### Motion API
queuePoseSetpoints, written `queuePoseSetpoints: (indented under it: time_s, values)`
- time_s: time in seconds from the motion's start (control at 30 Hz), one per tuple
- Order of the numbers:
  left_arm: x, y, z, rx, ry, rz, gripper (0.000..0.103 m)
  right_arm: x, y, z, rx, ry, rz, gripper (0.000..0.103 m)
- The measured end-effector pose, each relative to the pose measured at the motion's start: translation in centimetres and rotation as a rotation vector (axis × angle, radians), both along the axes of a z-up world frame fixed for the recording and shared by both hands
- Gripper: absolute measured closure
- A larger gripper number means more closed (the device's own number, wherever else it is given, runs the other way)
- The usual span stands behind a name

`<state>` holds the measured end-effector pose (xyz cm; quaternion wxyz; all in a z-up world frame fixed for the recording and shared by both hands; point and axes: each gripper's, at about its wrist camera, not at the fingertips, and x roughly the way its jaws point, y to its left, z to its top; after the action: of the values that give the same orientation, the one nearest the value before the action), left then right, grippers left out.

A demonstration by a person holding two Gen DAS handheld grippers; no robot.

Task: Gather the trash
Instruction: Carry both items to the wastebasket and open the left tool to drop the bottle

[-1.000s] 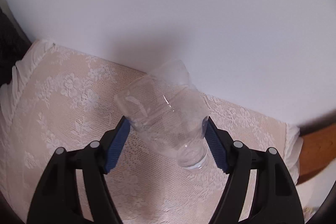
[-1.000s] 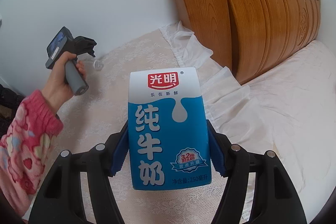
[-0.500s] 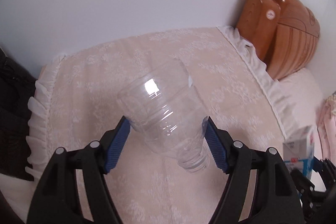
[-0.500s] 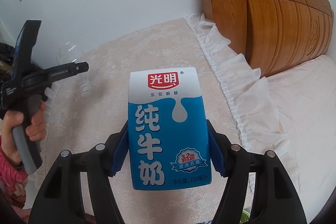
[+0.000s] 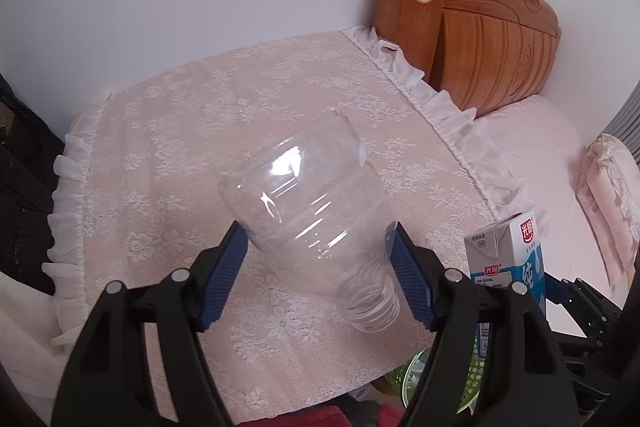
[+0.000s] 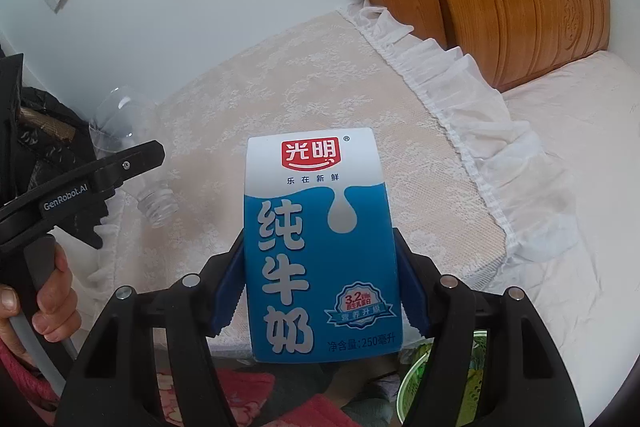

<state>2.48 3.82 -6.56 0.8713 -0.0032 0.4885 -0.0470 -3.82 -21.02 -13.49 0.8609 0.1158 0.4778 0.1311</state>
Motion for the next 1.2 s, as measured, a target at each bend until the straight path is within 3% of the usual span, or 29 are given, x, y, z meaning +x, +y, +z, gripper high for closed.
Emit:
queuePoseSetpoints:
  time_s: [0.4, 0.7, 0.9, 1.1, 1.2]
  values:
    - [-1.2, -4.8, -0.7, 0.016, 0.006, -0.187, 0.034, -3.0, -3.1, 0.4, -0.004, -0.032, -0.127, 0.036]
    - [-4.3, -14.1, -3.8, 0.003, 0.064, -0.551, 0.034, -10.7, -8.9, -1.4, -0.063, 0.055, -0.433, 0.036]
    - [-8.6, -20.4, -5.6, 0.031, 0.085, -0.774, 0.034, -11.6, -9.0, -0.8, -0.047, 0.136, -0.635, 0.036]
    - [-12.4, -24.2, -7.3, 0.066, 0.109, -0.896, 0.034, -13.6, -11.5, -2.0, -0.028, 0.155, -0.735, 0.036]
    - [-13.9, -26.0, -10.0, 0.101, 0.140, -0.958, 0.034, -15.3, -12.9, -2.8, -0.022, 0.165, -0.753, 0.036]
